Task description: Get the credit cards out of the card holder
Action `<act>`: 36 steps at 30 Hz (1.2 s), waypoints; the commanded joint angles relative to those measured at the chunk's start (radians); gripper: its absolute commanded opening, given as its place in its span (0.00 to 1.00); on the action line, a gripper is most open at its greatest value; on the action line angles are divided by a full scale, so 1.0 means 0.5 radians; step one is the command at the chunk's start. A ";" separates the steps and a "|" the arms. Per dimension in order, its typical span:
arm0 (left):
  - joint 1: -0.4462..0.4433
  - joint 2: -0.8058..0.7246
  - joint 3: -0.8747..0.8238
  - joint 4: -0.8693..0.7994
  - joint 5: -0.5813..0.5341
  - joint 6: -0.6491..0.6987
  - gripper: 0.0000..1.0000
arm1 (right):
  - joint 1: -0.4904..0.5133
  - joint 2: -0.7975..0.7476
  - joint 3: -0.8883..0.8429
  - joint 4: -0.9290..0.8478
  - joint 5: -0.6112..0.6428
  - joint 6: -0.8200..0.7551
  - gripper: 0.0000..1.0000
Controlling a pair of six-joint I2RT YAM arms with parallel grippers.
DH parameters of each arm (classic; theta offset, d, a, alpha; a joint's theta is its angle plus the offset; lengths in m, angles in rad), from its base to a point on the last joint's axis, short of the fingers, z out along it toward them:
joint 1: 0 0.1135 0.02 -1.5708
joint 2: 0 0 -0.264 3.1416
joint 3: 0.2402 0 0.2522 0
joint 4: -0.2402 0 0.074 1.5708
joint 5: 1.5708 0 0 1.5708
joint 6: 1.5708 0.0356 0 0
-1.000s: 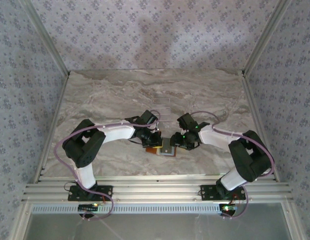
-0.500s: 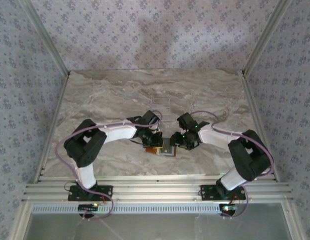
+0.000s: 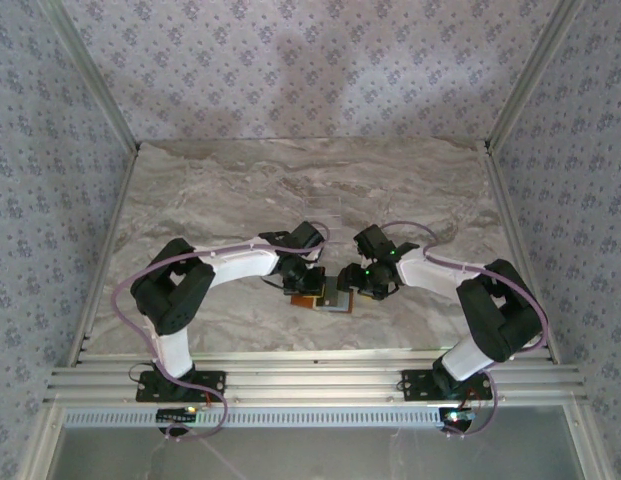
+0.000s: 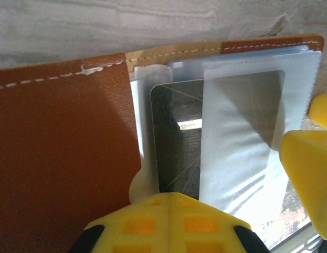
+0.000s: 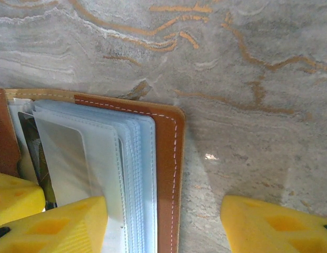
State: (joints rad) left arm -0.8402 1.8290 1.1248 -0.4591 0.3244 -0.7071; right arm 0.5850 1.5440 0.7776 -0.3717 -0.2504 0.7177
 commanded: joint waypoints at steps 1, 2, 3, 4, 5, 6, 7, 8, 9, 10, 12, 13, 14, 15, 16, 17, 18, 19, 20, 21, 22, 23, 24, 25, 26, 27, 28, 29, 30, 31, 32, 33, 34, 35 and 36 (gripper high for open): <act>-0.016 -0.033 0.075 -0.123 -0.049 0.037 0.07 | 0.008 0.085 -0.009 -0.087 0.081 -0.024 0.62; -0.018 -0.044 0.080 -0.125 -0.046 0.034 0.07 | 0.008 0.085 -0.006 -0.092 0.084 -0.027 0.62; -0.015 -0.058 0.084 -0.125 -0.049 0.034 0.08 | 0.008 0.081 -0.004 -0.095 0.082 -0.027 0.62; -0.013 -0.072 0.086 -0.120 -0.054 0.033 0.10 | 0.008 0.079 -0.001 -0.097 0.084 -0.027 0.62; -0.014 -0.085 0.089 -0.117 -0.054 0.028 0.11 | 0.007 0.076 -0.001 -0.102 0.084 -0.027 0.62; -0.013 -0.100 0.087 -0.108 -0.055 0.022 0.12 | 0.010 0.069 0.003 -0.101 0.086 -0.027 0.62; -0.007 -0.113 0.080 -0.093 -0.051 0.014 0.13 | 0.008 0.068 0.003 -0.101 0.085 -0.027 0.62; 0.002 -0.125 0.071 -0.077 -0.042 0.007 0.14 | 0.010 0.068 0.002 -0.102 0.084 -0.027 0.62; 0.012 -0.141 0.046 -0.035 -0.016 -0.010 0.15 | 0.009 0.065 0.005 -0.101 0.084 -0.027 0.62; 0.029 -0.156 0.014 0.019 0.023 -0.034 0.17 | 0.010 0.060 0.001 -0.098 0.084 -0.029 0.62; 0.074 -0.176 -0.056 0.149 0.134 -0.089 0.19 | 0.011 0.057 0.004 -0.093 0.084 -0.027 0.61; 0.102 -0.173 -0.092 0.235 0.228 -0.125 0.20 | 0.012 0.060 0.008 -0.092 0.078 -0.029 0.61; 0.128 -0.165 -0.121 0.309 0.303 -0.154 0.21 | 0.011 0.062 0.011 -0.090 0.075 -0.030 0.60; 0.147 -0.161 -0.155 0.388 0.366 -0.197 0.22 | 0.012 0.065 0.011 -0.088 0.073 -0.032 0.59; 0.160 -0.156 -0.177 0.445 0.406 -0.222 0.23 | 0.016 0.071 0.014 -0.088 0.072 -0.032 0.59; 0.166 -0.150 -0.182 0.466 0.426 -0.230 0.24 | 0.016 0.075 0.018 -0.087 0.070 -0.036 0.59; 0.170 -0.136 -0.179 0.465 0.438 -0.228 0.25 | 0.016 0.079 0.021 -0.090 0.065 -0.039 0.59; 0.169 -0.120 -0.177 0.456 0.449 -0.224 0.25 | 0.020 0.079 0.019 -0.089 0.066 -0.040 0.58; 0.170 -0.107 -0.178 0.452 0.446 -0.222 0.26 | 0.020 0.081 0.019 -0.086 0.065 -0.040 0.58; 0.173 -0.098 -0.182 0.455 0.446 -0.225 0.27 | 0.020 0.079 0.020 -0.087 0.065 -0.040 0.58; 0.177 -0.091 -0.191 0.458 0.446 -0.230 0.28 | 0.020 0.081 0.024 -0.089 0.067 -0.040 0.58; 0.178 -0.085 -0.197 0.458 0.443 -0.233 0.29 | 0.020 0.081 0.023 -0.091 0.065 -0.041 0.58; 0.179 -0.079 -0.202 0.460 0.437 -0.236 0.30 | 0.020 0.080 0.027 -0.094 0.065 -0.043 0.58; 0.182 -0.075 -0.206 0.458 0.431 -0.237 0.32 | 0.019 0.081 0.025 -0.094 0.068 -0.043 0.58; 0.185 -0.069 -0.206 0.452 0.431 -0.237 0.34 | 0.021 0.083 0.023 -0.094 0.065 -0.043 0.58; 0.188 -0.063 -0.206 0.442 0.427 -0.234 0.35 | 0.020 0.083 0.022 -0.092 0.065 -0.043 0.58; 0.195 -0.059 -0.206 0.436 0.419 -0.231 0.35 | 0.023 0.083 0.023 -0.092 0.063 -0.043 0.58; 0.197 -0.058 -0.209 0.429 0.413 -0.228 0.36 | 0.023 0.084 0.024 -0.094 0.063 -0.043 0.58; 0.203 -0.062 -0.212 0.427 0.408 -0.224 0.37 | 0.023 0.084 0.023 -0.094 0.059 -0.043 0.58; 0.207 -0.065 -0.214 0.424 0.402 -0.223 0.38 | 0.023 0.085 0.025 -0.096 0.059 -0.044 0.57; 0.205 -0.065 -0.215 0.422 0.398 -0.220 0.38 | 0.022 0.084 0.028 -0.097 0.059 -0.043 0.57; 0.205 -0.063 -0.211 0.417 0.394 -0.216 0.39 | 0.022 0.083 0.023 -0.097 0.059 -0.043 0.58; 0.208 -0.058 -0.206 0.412 0.396 -0.213 0.39 | 0.024 0.078 0.027 -0.097 0.062 -0.043 0.58; 0.208 -0.050 -0.203 0.410 0.395 -0.210 0.40 | 0.026 0.079 0.027 -0.097 0.059 -0.043 0.57; 0.209 -0.041 -0.202 0.406 0.394 -0.211 0.40 | 0.026 0.078 0.029 -0.102 0.062 -0.043 0.57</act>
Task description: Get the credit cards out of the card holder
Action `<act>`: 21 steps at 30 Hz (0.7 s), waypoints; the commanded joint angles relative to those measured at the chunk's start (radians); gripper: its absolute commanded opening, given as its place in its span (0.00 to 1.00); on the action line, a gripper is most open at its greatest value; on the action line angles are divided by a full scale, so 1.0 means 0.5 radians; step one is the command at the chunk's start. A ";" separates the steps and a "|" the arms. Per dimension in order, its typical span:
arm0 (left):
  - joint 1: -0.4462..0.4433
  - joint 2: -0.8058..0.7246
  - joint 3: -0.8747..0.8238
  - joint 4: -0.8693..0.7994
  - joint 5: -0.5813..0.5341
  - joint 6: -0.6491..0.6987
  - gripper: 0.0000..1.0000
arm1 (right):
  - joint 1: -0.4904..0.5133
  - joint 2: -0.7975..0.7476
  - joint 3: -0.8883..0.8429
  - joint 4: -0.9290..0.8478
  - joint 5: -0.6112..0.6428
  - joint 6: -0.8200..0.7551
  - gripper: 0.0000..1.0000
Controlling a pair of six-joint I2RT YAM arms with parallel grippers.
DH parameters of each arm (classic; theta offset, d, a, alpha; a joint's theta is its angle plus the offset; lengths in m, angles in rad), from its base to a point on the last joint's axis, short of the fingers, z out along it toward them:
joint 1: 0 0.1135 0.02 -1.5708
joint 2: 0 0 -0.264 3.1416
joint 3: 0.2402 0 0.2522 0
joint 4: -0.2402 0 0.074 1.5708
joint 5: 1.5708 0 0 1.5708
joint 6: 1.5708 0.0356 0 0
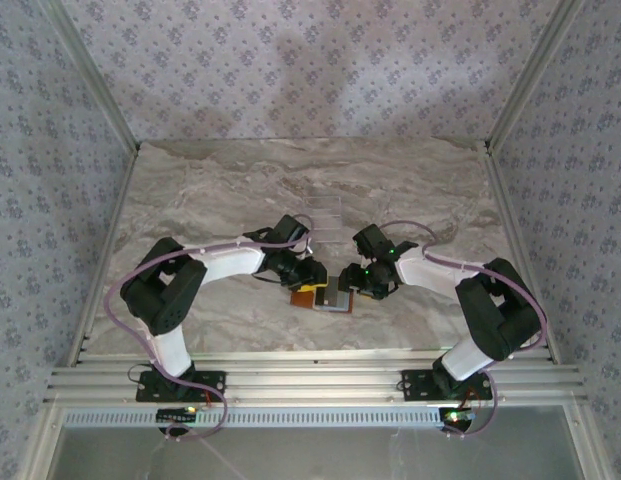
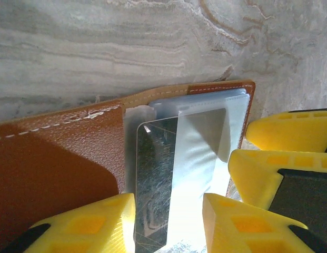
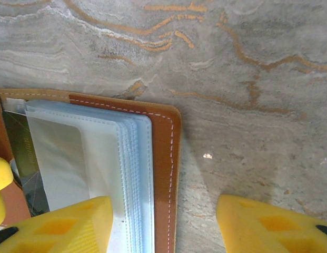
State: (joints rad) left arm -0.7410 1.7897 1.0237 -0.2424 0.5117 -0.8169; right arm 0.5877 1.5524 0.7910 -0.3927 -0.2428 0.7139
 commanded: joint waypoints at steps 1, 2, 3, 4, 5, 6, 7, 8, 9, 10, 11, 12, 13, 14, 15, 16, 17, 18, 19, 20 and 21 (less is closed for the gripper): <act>0.010 0.045 -0.001 -0.027 0.020 0.010 0.40 | 0.021 0.063 0.005 -0.060 0.047 -0.036 0.57; 0.011 0.052 -0.004 -0.025 0.020 0.009 0.41 | 0.021 0.064 0.007 -0.063 0.047 -0.038 0.57; 0.010 0.063 -0.008 -0.024 0.020 0.010 0.41 | 0.021 0.062 0.007 -0.067 0.049 -0.038 0.57; 0.012 0.072 -0.008 -0.022 0.022 0.012 0.41 | 0.021 0.062 0.007 -0.065 0.047 -0.037 0.57; 0.010 0.086 -0.006 -0.022 0.033 0.014 0.41 | 0.021 0.067 0.010 -0.066 0.048 -0.037 0.57; 0.012 0.101 -0.002 -0.021 0.043 0.016 0.41 | 0.021 0.066 0.012 -0.067 0.046 -0.038 0.57; 0.011 0.115 -0.001 -0.010 0.057 0.015 0.41 | 0.021 0.067 0.012 -0.063 0.044 -0.038 0.57; 0.010 0.127 -0.004 0.003 0.070 0.013 0.41 | 0.021 0.070 0.014 -0.063 0.042 -0.038 0.57; 0.012 0.137 -0.004 0.014 0.089 0.010 0.41 | 0.024 0.073 0.015 -0.064 0.041 -0.036 0.57; 0.012 0.148 -0.004 0.026 0.104 0.008 0.41 | 0.024 0.077 0.016 -0.062 0.038 -0.038 0.57; 0.011 0.149 -0.008 0.044 0.113 0.003 0.41 | 0.024 0.079 0.017 -0.063 0.040 -0.036 0.57; 0.009 0.149 -0.021 0.077 0.132 -0.005 0.40 | 0.024 0.081 0.017 -0.060 0.038 -0.038 0.57; 0.013 0.148 -0.036 0.117 0.155 -0.018 0.39 | 0.024 0.083 0.019 -0.060 0.035 -0.037 0.57; 0.017 0.146 -0.050 0.155 0.170 -0.033 0.38 | 0.026 0.085 0.017 -0.059 0.035 -0.037 0.57; 0.024 0.140 -0.070 0.205 0.191 -0.050 0.37 | 0.027 0.089 0.016 -0.057 0.032 -0.035 0.57; 0.025 0.136 -0.092 0.253 0.210 -0.064 0.36 | 0.027 0.092 0.020 -0.054 0.029 -0.035 0.57; 0.032 0.133 -0.105 0.291 0.230 -0.073 0.35 | 0.029 0.099 0.022 -0.055 0.026 -0.035 0.57; 0.036 0.132 -0.117 0.331 0.253 -0.081 0.34 | 0.030 0.101 0.028 -0.053 0.022 -0.035 0.57; 0.040 0.133 -0.127 0.360 0.269 -0.089 0.32 | 0.030 0.104 0.029 -0.053 0.020 -0.035 0.57; 0.045 0.127 -0.137 0.386 0.275 -0.097 0.31 | 0.033 0.106 0.033 -0.054 0.019 -0.035 0.57; 0.048 0.119 -0.149 0.410 0.280 -0.102 0.29 | 0.032 0.107 0.032 -0.053 0.019 -0.036 0.57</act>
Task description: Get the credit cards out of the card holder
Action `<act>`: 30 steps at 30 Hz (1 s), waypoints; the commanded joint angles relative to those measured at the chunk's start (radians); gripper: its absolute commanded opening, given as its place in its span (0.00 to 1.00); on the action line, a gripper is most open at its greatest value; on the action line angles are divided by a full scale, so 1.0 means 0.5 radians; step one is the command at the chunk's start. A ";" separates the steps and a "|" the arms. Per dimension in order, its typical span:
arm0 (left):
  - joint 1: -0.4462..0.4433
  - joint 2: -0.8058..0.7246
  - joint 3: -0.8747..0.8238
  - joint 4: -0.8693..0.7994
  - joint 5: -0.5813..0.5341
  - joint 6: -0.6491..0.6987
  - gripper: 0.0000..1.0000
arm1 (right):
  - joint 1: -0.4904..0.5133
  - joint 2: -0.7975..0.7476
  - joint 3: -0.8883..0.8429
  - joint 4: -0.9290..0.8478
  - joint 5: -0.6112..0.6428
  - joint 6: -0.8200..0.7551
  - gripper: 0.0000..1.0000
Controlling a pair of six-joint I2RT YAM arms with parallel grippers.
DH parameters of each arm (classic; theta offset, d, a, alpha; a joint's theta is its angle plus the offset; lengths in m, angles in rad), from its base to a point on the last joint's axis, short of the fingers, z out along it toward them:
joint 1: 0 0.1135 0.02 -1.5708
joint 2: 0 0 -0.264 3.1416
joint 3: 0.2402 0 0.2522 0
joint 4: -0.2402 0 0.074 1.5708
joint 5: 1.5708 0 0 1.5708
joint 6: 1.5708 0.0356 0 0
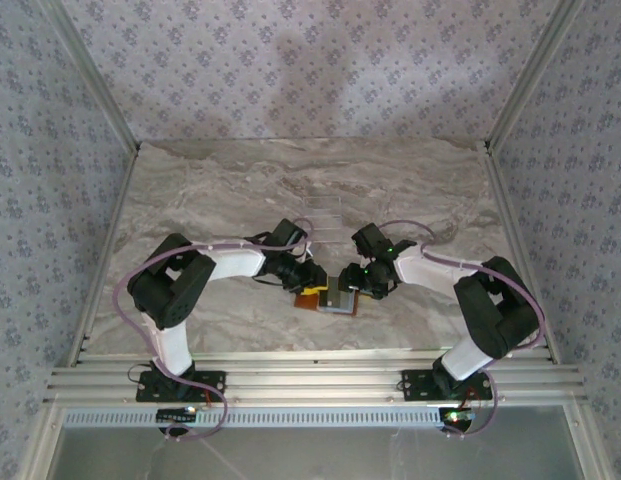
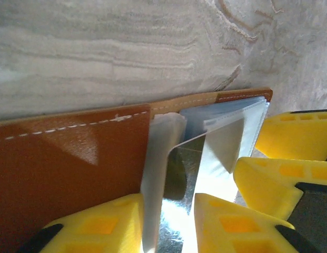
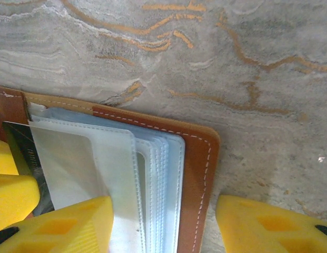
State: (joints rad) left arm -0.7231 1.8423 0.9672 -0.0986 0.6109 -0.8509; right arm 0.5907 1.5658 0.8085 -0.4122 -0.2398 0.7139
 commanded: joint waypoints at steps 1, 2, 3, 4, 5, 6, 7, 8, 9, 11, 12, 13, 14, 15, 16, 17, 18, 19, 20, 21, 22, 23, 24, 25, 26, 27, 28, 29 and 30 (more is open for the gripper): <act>0.017 0.007 -0.049 0.148 0.088 -0.039 0.27 | 0.030 0.081 0.000 -0.015 0.015 -0.035 0.57; 0.021 0.001 -0.062 0.167 0.096 -0.045 0.25 | 0.030 0.081 0.001 -0.015 0.016 -0.035 0.57; 0.029 -0.007 -0.076 0.195 0.108 -0.051 0.24 | 0.030 0.083 0.000 -0.016 0.017 -0.033 0.57; 0.033 -0.015 -0.092 0.227 0.116 -0.058 0.23 | 0.030 0.084 0.003 -0.013 0.018 -0.034 0.57; 0.036 -0.018 -0.104 0.261 0.133 -0.069 0.22 | 0.031 0.084 -0.001 -0.014 0.022 -0.035 0.56; 0.042 -0.020 -0.119 0.302 0.156 -0.077 0.21 | 0.030 0.087 -0.002 -0.013 0.019 -0.035 0.56; 0.047 -0.016 -0.126 0.336 0.176 -0.086 0.21 | 0.031 0.088 -0.002 -0.013 0.020 -0.035 0.56; 0.047 -0.013 -0.134 0.365 0.198 -0.093 0.21 | 0.033 0.090 -0.006 -0.012 0.020 -0.035 0.56; 0.045 -0.005 -0.142 0.394 0.223 -0.098 0.21 | 0.033 0.091 -0.009 -0.006 0.020 -0.032 0.55; 0.045 0.008 -0.155 0.453 0.251 -0.114 0.20 | 0.033 0.091 -0.009 0.000 0.019 -0.029 0.53; 0.047 0.016 -0.163 0.493 0.268 -0.128 0.20 | 0.032 0.094 -0.012 0.002 0.019 -0.027 0.53; 0.047 0.022 -0.173 0.532 0.284 -0.143 0.20 | 0.035 0.095 -0.012 0.005 0.019 -0.026 0.52; 0.047 0.029 -0.182 0.557 0.296 -0.153 0.20 | 0.036 0.096 -0.015 0.007 0.019 -0.023 0.52; 0.047 0.042 -0.180 0.577 0.310 -0.157 0.20 | 0.037 0.097 -0.018 0.011 0.016 -0.020 0.52; 0.046 0.054 -0.177 0.577 0.315 -0.158 0.20 | 0.039 0.099 -0.021 0.013 0.016 -0.020 0.51; 0.045 0.066 -0.174 0.576 0.320 -0.157 0.21 | 0.039 0.096 -0.022 0.016 0.016 -0.014 0.50; 0.047 0.078 -0.173 0.579 0.323 -0.154 0.21 | 0.042 0.100 -0.017 0.019 0.016 -0.016 0.50; 0.047 0.089 -0.176 0.582 0.322 -0.154 0.21 | 0.043 0.103 -0.019 0.019 0.013 -0.015 0.49; 0.047 0.096 -0.178 0.586 0.325 -0.154 0.21 | 0.043 0.104 -0.014 0.019 0.015 -0.016 0.49; 0.046 0.105 -0.177 0.586 0.325 -0.154 0.20 | 0.043 0.106 -0.015 0.019 0.014 -0.013 0.48; 0.046 0.113 -0.183 0.592 0.328 -0.151 0.20 | 0.043 0.107 -0.014 0.020 0.014 -0.013 0.47; 0.046 0.116 -0.183 0.599 0.330 -0.153 0.18 | 0.045 0.107 -0.016 0.024 0.016 -0.012 0.46; 0.044 0.118 -0.187 0.606 0.331 -0.154 0.16 | 0.046 0.110 -0.019 0.024 0.018 -0.013 0.46; 0.044 0.117 -0.194 0.614 0.328 -0.154 0.14 | 0.046 0.112 -0.019 0.024 0.016 -0.013 0.46; 0.047 0.111 -0.200 0.624 0.328 -0.154 0.13 | 0.045 0.111 -0.017 0.023 0.016 -0.011 0.46; 0.049 0.105 -0.206 0.630 0.326 -0.154 0.11 | 0.046 0.110 -0.019 0.021 0.019 -0.010 0.46; 0.048 0.096 -0.208 0.628 0.322 -0.154 0.09 | 0.047 0.106 -0.020 0.015 0.026 -0.010 0.46; 0.050 0.088 -0.210 0.625 0.318 -0.152 0.07 | 0.046 0.098 -0.019 0.011 0.030 -0.007 0.47; 0.051 0.076 -0.210 0.616 0.311 -0.144 0.06 | 0.048 0.088 -0.019 0.006 0.043 -0.007 0.48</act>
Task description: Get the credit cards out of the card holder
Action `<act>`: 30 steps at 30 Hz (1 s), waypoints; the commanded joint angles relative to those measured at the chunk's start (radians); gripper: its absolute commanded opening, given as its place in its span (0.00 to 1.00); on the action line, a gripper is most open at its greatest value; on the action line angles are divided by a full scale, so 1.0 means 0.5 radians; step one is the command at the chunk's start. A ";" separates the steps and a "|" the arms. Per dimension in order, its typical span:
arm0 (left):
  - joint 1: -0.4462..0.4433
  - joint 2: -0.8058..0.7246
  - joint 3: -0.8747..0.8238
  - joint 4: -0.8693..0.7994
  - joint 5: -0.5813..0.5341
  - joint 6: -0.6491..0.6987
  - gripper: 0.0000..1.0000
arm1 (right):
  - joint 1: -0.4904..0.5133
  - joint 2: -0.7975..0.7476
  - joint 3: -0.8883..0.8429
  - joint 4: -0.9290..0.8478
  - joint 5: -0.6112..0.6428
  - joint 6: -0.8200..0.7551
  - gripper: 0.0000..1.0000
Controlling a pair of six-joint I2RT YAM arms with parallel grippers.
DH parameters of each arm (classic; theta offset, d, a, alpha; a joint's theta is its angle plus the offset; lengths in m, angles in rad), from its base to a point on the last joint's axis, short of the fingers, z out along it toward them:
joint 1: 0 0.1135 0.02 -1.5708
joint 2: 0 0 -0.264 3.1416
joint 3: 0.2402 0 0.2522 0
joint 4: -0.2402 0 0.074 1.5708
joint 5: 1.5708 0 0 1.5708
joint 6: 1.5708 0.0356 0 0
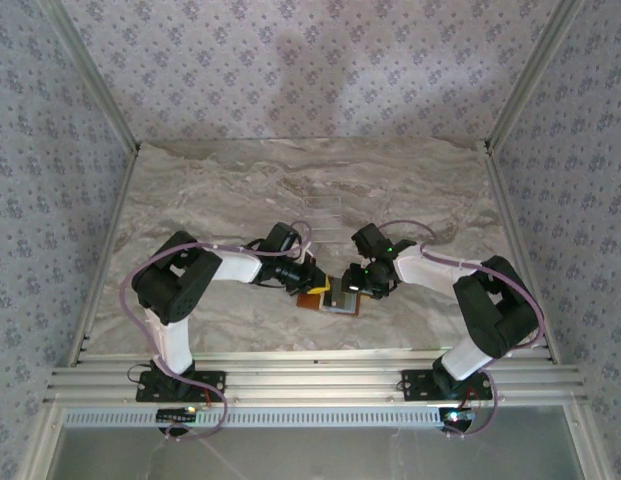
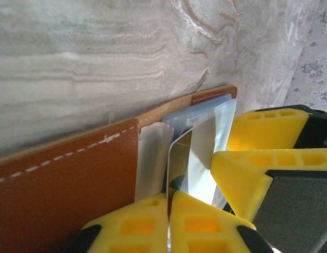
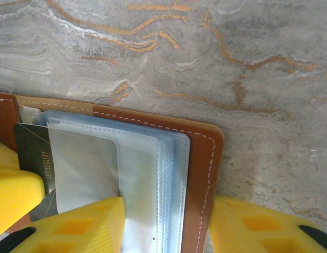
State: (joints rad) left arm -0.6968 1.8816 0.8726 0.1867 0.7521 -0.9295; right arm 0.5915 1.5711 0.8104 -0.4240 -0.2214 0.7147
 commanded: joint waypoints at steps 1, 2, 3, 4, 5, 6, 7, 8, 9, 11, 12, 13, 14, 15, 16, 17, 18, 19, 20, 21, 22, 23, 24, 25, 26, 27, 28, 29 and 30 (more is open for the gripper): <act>0.000 -0.014 -0.023 0.028 0.021 0.021 0.05 | 0.047 0.068 -0.026 0.018 0.023 -0.009 0.48; 0.000 -0.025 -0.026 0.011 0.015 0.029 0.04 | 0.045 0.064 -0.021 -0.001 0.041 -0.012 0.48; 0.002 -0.038 -0.025 -0.008 0.007 0.040 0.04 | 0.047 0.058 -0.018 -0.018 0.064 -0.017 0.48; 0.004 -0.055 -0.024 -0.031 -0.003 0.053 0.03 | 0.047 0.055 -0.019 -0.035 0.082 -0.024 0.47; 0.006 -0.068 -0.021 -0.060 -0.014 0.066 0.03 | 0.045 0.056 -0.023 -0.042 0.095 -0.030 0.47; 0.005 -0.080 -0.018 -0.087 -0.023 0.082 0.03 | 0.043 0.055 -0.030 -0.045 0.099 -0.033 0.47; 0.008 -0.090 -0.015 -0.112 -0.031 0.094 0.03 | 0.041 0.059 -0.034 -0.042 0.099 -0.037 0.46; 0.012 -0.097 -0.014 -0.132 -0.037 0.105 0.03 | 0.038 0.064 -0.038 -0.039 0.097 -0.037 0.46; 0.013 -0.107 -0.009 -0.153 -0.045 0.115 0.03 | 0.035 0.067 -0.040 -0.036 0.094 -0.037 0.45; 0.019 -0.128 -0.009 -0.194 -0.066 0.136 0.02 | 0.038 0.061 -0.043 -0.027 0.093 -0.030 0.44; 0.020 -0.139 -0.006 -0.223 -0.077 0.149 0.02 | 0.037 0.055 -0.044 -0.028 0.096 -0.027 0.44; 0.026 -0.154 -0.006 -0.248 -0.086 0.164 0.02 | 0.037 0.050 -0.046 -0.029 0.101 -0.027 0.44; 0.029 -0.168 -0.003 -0.273 -0.098 0.178 0.02 | 0.033 0.044 -0.047 -0.034 0.101 -0.027 0.43; 0.034 -0.183 -0.003 -0.311 -0.108 0.197 0.02 | 0.035 0.043 -0.047 -0.037 0.105 -0.030 0.43; 0.042 -0.199 0.000 -0.348 -0.126 0.215 0.02 | 0.032 0.040 -0.041 -0.036 0.102 -0.031 0.43; 0.046 -0.215 0.003 -0.380 -0.137 0.238 0.02 | 0.032 0.039 -0.043 -0.036 0.102 -0.030 0.43; 0.055 -0.234 0.008 -0.420 -0.145 0.262 0.02 | 0.032 0.040 -0.043 -0.036 0.102 -0.030 0.44; 0.066 -0.251 0.017 -0.462 -0.152 0.288 0.02 | 0.032 0.041 -0.044 -0.035 0.099 -0.030 0.43; 0.070 -0.268 0.023 -0.498 -0.161 0.317 0.02 | 0.034 0.036 -0.042 -0.035 0.099 -0.024 0.44; 0.075 -0.288 0.034 -0.542 -0.169 0.349 0.02 | 0.033 0.036 -0.039 -0.033 0.097 -0.024 0.43; 0.078 -0.309 0.045 -0.584 -0.176 0.386 0.02 | 0.033 0.030 -0.040 -0.035 0.093 -0.024 0.44; 0.083 -0.323 0.065 -0.627 -0.182 0.422 0.02 | 0.034 0.027 -0.036 -0.033 0.093 -0.021 0.43; 0.083 -0.338 0.087 -0.681 -0.185 0.470 0.02 | 0.035 0.017 -0.033 -0.035 0.091 -0.021 0.43; 0.085 -0.348 0.121 -0.742 -0.190 0.527 0.02 | 0.035 0.011 -0.031 -0.034 0.087 -0.021 0.43; 0.086 -0.356 0.149 -0.794 -0.196 0.572 0.02 | 0.035 0.002 -0.029 -0.034 0.087 -0.021 0.43; 0.085 -0.360 0.191 -0.862 -0.204 0.634 0.02 | 0.035 -0.011 -0.023 -0.034 0.087 -0.024 0.43; 0.087 -0.368 0.239 -0.942 -0.223 0.693 0.01 | 0.032 -0.027 -0.017 -0.040 0.087 -0.027 0.43; 0.089 -0.372 0.284 -1.018 -0.245 0.750 0.01 | 0.032 -0.046 -0.013 -0.044 0.089 -0.030 0.43; 0.090 -0.379 0.344 -1.111 -0.273 0.820 0.01 | 0.030 -0.068 -0.007 -0.048 0.093 -0.033 0.44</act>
State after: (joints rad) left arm -0.6598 1.7405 0.9737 -0.2165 0.6495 -0.6453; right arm 0.5983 1.5593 0.8104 -0.4301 -0.2012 0.7139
